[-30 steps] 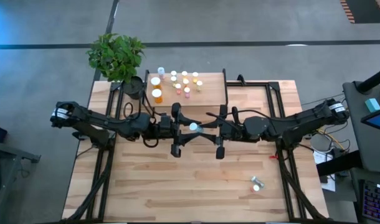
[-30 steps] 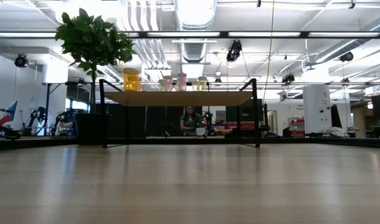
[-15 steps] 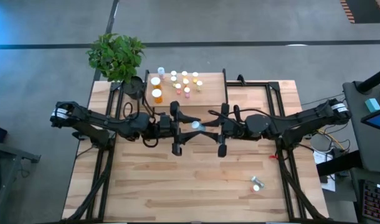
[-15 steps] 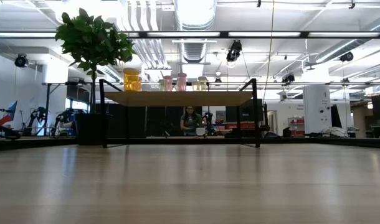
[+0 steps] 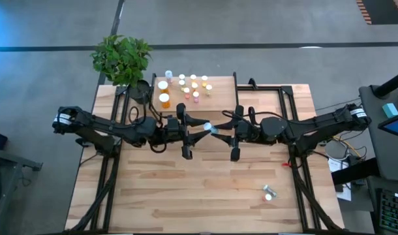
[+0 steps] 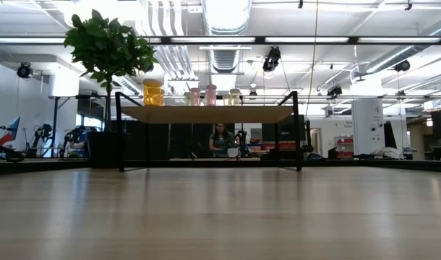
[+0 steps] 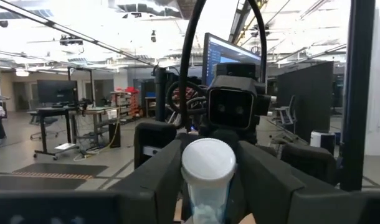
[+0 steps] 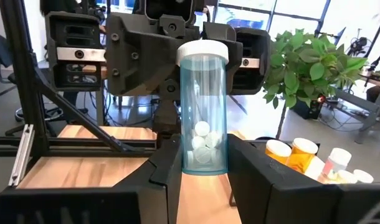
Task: Pick and place medicine bottles onto shelf by color
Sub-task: Put the blue pill bottle on the shelf
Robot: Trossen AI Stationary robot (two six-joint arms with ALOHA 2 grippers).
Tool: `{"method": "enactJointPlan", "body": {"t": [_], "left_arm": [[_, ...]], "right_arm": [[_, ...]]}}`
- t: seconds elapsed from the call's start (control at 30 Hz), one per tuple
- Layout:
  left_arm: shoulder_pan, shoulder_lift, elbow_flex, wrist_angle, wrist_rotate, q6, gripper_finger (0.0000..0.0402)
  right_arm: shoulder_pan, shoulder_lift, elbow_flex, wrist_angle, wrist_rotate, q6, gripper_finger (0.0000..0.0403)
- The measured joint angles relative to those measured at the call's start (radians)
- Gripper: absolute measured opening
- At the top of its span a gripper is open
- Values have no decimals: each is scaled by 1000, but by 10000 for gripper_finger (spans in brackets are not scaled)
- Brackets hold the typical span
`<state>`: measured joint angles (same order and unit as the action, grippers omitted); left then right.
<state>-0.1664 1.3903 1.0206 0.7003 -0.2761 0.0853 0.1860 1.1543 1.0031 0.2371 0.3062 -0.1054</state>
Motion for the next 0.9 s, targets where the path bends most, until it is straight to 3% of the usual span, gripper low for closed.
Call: {"method": "enactJointPlan", "body": {"t": [0.23,0.4,0.5,0.63,0.9], "left_arm": [[3,-1,0,-9,-1,0,99],[8,-2,0,-58,6,-2,104],[14,-1,-2,-73,-1,0,105],[36,0,-5,-103,-8,-1,102],[106,0,-5,-197,-10,-23,101]], "right_arm": [[-3,-1,0,-4,0,-9,104],[-3,-1,0,-40,10,1,117],[-3,-1,0,-88,88,98,131],[-4,-4,0,-167,179,222,164],[-7,-15,0,-372,210,382,252]]}}
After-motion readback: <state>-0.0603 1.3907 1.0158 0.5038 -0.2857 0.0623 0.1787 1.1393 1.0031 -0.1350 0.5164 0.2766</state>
